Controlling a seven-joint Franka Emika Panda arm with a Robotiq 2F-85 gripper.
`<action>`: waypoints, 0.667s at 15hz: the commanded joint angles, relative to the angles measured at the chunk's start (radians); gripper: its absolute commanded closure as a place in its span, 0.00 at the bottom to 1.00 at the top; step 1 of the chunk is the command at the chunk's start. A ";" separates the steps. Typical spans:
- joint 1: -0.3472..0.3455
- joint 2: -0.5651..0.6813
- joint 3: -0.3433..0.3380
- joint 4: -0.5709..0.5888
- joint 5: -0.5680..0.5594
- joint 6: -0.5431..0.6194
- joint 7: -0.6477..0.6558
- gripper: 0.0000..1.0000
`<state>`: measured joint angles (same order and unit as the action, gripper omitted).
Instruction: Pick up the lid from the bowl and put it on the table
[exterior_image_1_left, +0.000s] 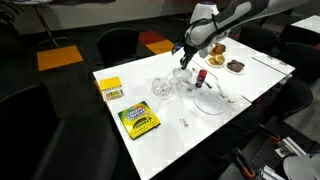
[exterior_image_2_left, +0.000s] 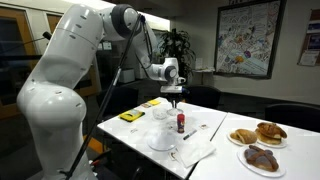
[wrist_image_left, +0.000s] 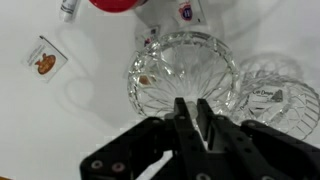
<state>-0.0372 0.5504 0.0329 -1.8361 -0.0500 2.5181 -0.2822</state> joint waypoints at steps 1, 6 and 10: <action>-0.049 -0.015 0.003 -0.052 0.013 0.031 -0.018 0.96; -0.062 0.029 0.012 -0.021 0.003 0.020 -0.037 0.96; -0.050 0.066 0.020 0.000 -0.008 0.023 -0.042 0.96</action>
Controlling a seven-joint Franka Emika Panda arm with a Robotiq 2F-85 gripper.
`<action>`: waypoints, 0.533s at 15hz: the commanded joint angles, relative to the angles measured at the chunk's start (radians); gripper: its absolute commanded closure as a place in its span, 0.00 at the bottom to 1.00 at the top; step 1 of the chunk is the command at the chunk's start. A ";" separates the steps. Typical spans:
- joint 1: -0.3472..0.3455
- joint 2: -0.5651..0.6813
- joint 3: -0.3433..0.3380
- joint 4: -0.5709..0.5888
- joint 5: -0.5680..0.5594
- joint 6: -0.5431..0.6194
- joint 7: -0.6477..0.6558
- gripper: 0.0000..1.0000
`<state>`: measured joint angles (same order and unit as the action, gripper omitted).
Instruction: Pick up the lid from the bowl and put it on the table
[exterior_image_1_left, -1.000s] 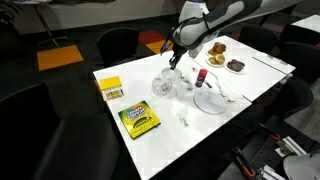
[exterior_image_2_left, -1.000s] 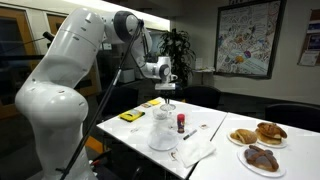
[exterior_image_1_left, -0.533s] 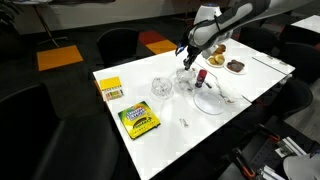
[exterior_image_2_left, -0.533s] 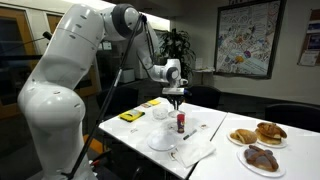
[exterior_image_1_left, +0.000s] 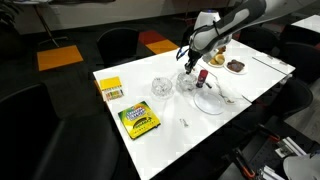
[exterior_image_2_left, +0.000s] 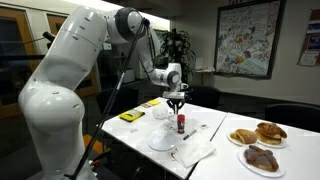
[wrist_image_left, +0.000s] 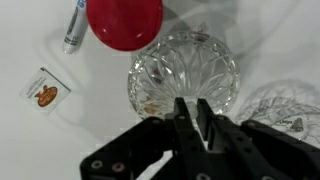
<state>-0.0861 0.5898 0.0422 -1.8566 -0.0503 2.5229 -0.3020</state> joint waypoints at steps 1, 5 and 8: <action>0.002 0.033 0.012 0.021 -0.010 0.022 -0.022 0.96; 0.013 0.050 0.016 0.019 -0.018 0.037 -0.026 0.96; 0.021 0.061 0.024 0.014 -0.020 0.052 -0.033 0.96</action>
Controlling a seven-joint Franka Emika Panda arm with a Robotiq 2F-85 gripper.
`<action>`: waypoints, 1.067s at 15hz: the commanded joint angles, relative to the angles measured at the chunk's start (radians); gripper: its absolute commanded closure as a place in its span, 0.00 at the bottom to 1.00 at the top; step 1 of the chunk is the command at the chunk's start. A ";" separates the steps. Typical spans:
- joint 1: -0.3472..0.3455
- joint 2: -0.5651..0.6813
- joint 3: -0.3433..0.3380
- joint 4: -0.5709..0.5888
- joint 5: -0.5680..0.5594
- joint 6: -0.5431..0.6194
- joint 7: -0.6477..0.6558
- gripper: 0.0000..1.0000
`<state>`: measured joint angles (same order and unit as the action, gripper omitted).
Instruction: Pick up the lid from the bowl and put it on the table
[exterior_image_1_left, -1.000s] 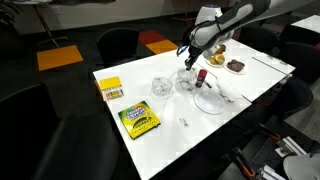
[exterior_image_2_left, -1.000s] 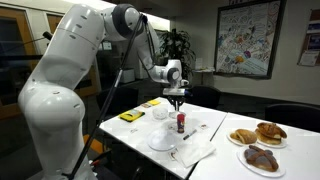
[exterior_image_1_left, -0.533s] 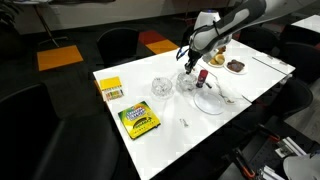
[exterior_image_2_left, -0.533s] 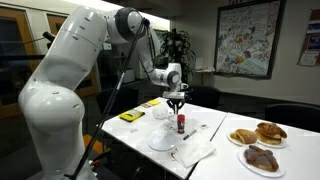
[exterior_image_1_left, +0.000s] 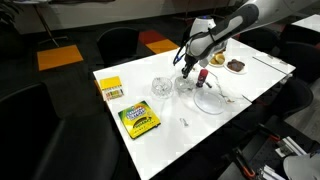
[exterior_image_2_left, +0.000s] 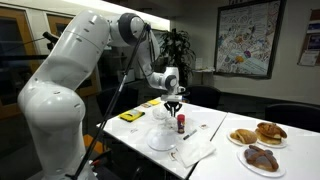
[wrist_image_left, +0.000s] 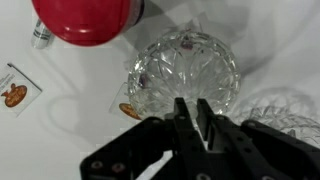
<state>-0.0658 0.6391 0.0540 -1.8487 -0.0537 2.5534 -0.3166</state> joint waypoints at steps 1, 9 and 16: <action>0.008 0.015 0.013 0.005 -0.021 0.022 -0.019 0.96; 0.035 0.036 0.021 0.002 -0.035 0.022 -0.014 0.96; 0.031 0.021 0.032 -0.017 -0.029 0.013 -0.021 0.52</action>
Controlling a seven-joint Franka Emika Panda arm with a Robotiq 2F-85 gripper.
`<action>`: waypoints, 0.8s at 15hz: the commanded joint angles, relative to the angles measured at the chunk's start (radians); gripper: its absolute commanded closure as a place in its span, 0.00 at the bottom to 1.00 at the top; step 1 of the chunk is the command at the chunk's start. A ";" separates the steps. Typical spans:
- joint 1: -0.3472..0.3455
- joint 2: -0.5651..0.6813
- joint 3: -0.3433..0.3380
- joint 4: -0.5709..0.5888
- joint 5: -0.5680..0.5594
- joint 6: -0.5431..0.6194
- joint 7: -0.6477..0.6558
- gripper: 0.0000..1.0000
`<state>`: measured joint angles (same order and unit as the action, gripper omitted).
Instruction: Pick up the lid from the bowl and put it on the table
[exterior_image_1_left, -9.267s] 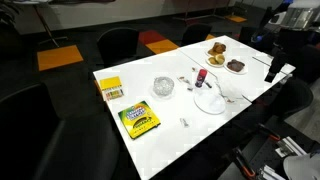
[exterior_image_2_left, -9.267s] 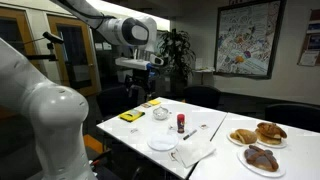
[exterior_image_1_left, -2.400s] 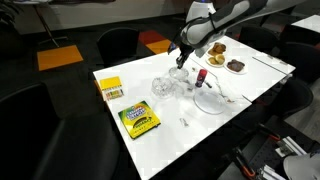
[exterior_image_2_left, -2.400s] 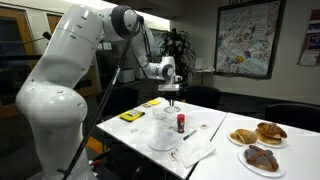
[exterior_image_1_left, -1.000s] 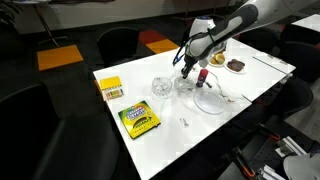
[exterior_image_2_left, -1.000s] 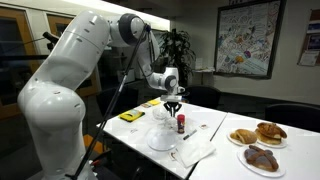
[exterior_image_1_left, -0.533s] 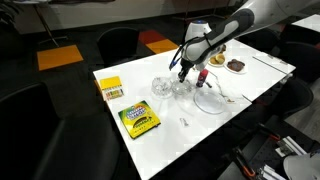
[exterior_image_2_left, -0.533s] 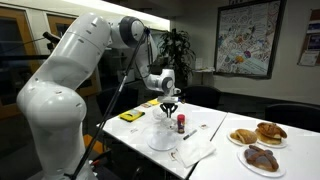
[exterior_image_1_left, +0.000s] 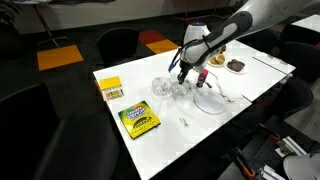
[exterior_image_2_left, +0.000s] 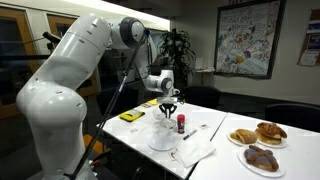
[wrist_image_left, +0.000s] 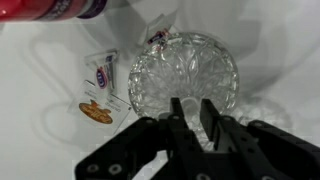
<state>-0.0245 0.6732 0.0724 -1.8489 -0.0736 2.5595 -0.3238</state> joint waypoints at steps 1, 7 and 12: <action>-0.015 -0.030 0.025 -0.025 0.001 -0.010 -0.021 0.44; -0.003 -0.166 0.069 -0.072 0.009 -0.110 -0.036 0.03; 0.025 -0.267 0.078 -0.097 0.005 -0.165 -0.041 0.00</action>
